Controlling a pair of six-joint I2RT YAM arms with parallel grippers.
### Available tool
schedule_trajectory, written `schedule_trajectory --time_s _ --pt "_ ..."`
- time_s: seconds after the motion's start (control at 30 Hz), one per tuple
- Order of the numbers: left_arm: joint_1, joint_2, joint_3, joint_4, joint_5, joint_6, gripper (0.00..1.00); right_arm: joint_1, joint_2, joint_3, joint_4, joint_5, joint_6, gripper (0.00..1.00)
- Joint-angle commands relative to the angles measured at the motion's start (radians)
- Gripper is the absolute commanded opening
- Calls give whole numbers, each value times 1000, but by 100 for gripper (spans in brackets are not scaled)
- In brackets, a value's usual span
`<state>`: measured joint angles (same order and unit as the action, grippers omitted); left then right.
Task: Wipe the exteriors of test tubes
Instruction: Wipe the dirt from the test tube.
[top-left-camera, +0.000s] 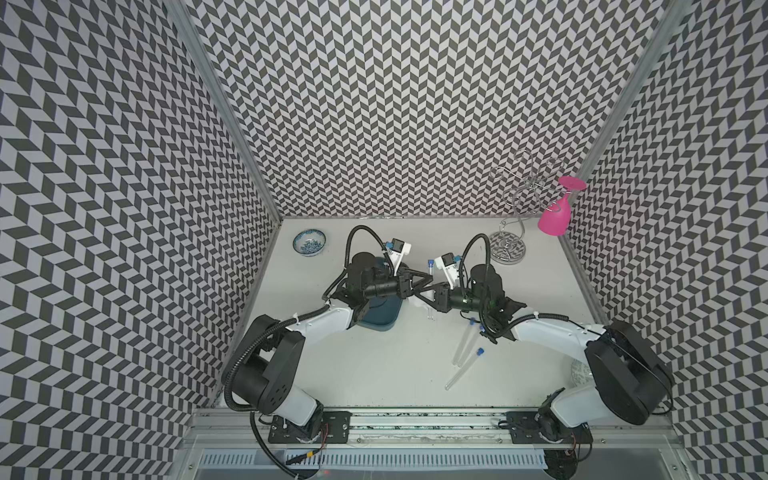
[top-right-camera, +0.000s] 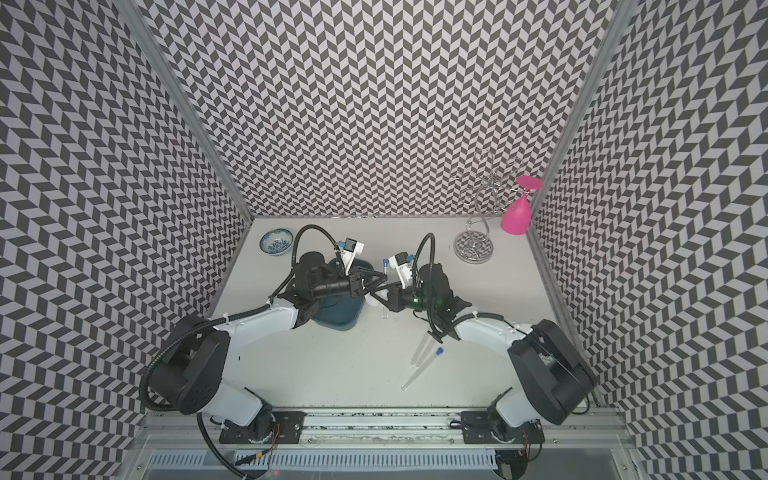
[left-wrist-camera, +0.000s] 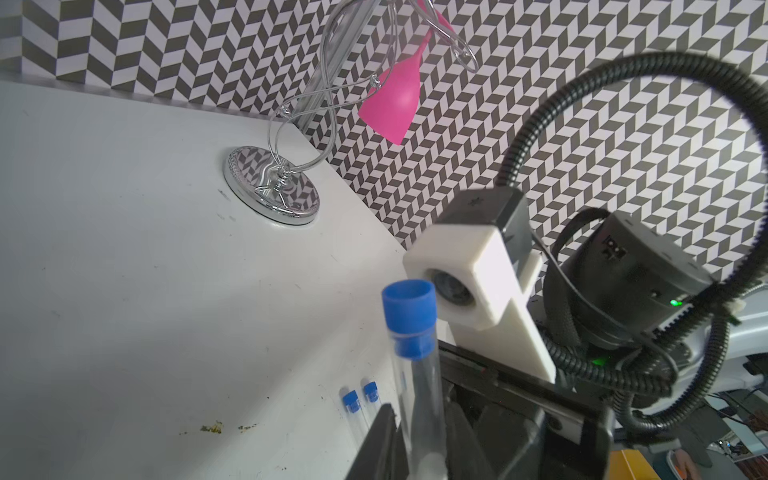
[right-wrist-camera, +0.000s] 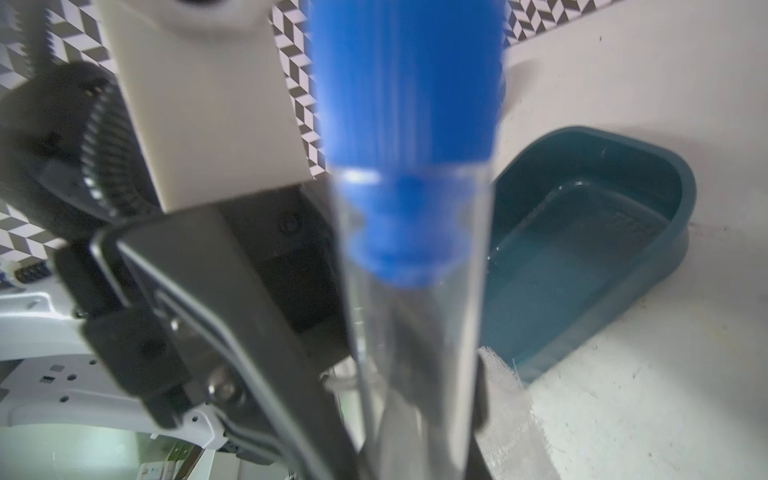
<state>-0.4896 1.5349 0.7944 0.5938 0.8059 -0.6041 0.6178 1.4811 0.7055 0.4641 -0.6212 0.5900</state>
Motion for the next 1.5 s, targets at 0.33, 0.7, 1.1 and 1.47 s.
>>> schedule_trajectory --time_s 0.33,0.7,1.1,1.47 --pt "-14 26 -27 106 95 -24 35 22 -43 -45 59 -5 8 15" --pt "-24 82 -34 227 98 -106 33 46 -11 31 7 -3 -17 15" --pt "-23 101 -53 299 75 -155 14 76 -13 -13 16 18 2 15" --pt "-17 66 -83 307 72 -167 13 7 73 203 -87 -36 -96 15"
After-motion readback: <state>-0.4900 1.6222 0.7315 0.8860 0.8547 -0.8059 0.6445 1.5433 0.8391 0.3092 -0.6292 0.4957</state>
